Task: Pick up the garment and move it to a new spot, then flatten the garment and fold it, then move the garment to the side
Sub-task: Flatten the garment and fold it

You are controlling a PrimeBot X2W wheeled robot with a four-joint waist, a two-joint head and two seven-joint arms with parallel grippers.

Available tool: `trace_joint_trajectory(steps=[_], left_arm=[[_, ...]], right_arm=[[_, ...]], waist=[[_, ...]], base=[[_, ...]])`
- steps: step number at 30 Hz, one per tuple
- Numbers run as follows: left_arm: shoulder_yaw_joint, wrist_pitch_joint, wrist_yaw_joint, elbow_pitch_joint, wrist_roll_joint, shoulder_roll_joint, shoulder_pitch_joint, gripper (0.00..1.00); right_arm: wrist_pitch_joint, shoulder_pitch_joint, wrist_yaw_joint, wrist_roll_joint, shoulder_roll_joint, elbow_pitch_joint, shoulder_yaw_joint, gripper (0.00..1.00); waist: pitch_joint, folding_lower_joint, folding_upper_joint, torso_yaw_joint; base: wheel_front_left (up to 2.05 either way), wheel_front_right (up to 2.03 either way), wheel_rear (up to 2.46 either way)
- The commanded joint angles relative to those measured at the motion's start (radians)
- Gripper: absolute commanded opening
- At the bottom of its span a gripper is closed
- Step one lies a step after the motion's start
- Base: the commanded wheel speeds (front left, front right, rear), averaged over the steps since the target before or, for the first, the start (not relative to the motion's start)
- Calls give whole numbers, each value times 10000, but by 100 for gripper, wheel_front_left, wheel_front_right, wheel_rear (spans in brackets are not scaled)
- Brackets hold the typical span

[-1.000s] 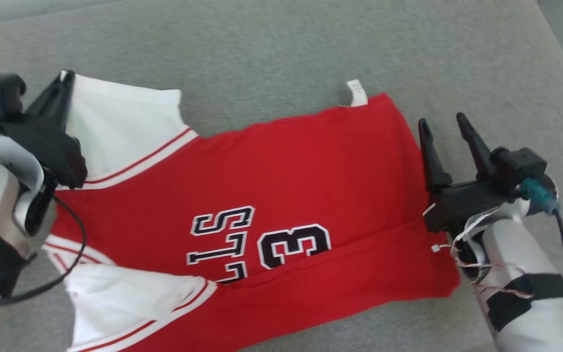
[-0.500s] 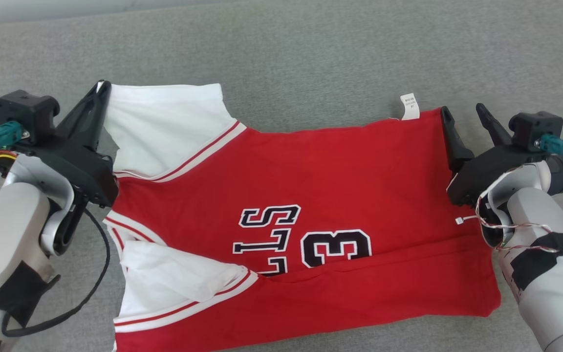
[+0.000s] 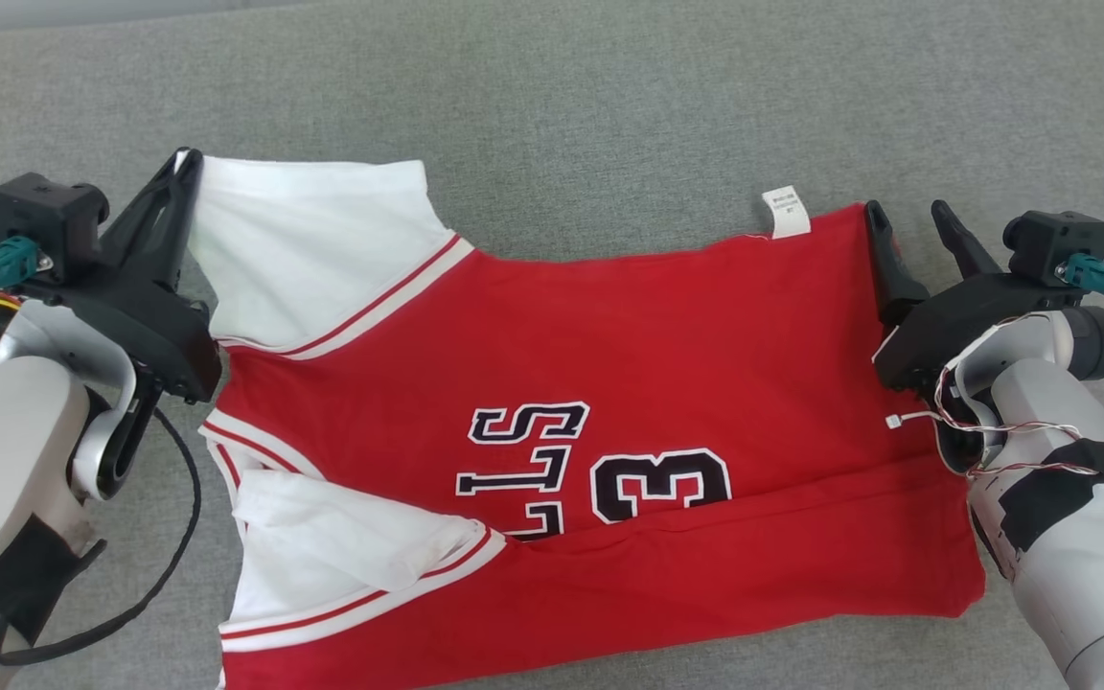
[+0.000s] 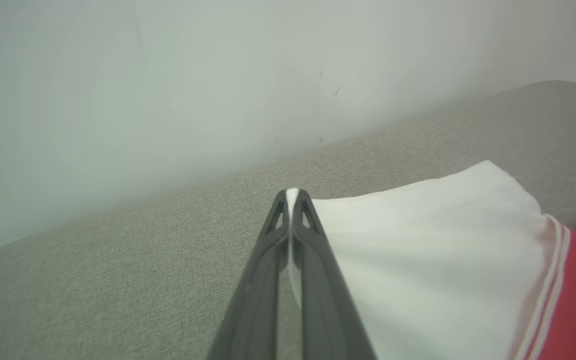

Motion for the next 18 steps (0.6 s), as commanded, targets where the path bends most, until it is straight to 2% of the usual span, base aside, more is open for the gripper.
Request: trace_joint_trajectory(steps=[1, 8, 18], left_arm=[[48, -91, 103, 0, 20, 108, 140, 0], [-17, -50, 359, -119, 149, 285, 267, 0], [-136, -59, 454, -168, 259, 252, 104, 0]], right_arm=[[-83, 143, -24, 234, 1, -83, 158, 100], [-115, 213, -24, 780, -194, -92, 679, 100], [-206, -250, -24, 1118, -195, 372, 995, 100]], waist=[[-50, 0, 0, -58], [-51, 0, 0, -79], [114, 0, 0, 143]], base=[[0, 0, 0], [0, 0, 0], [0, 0, 0]])
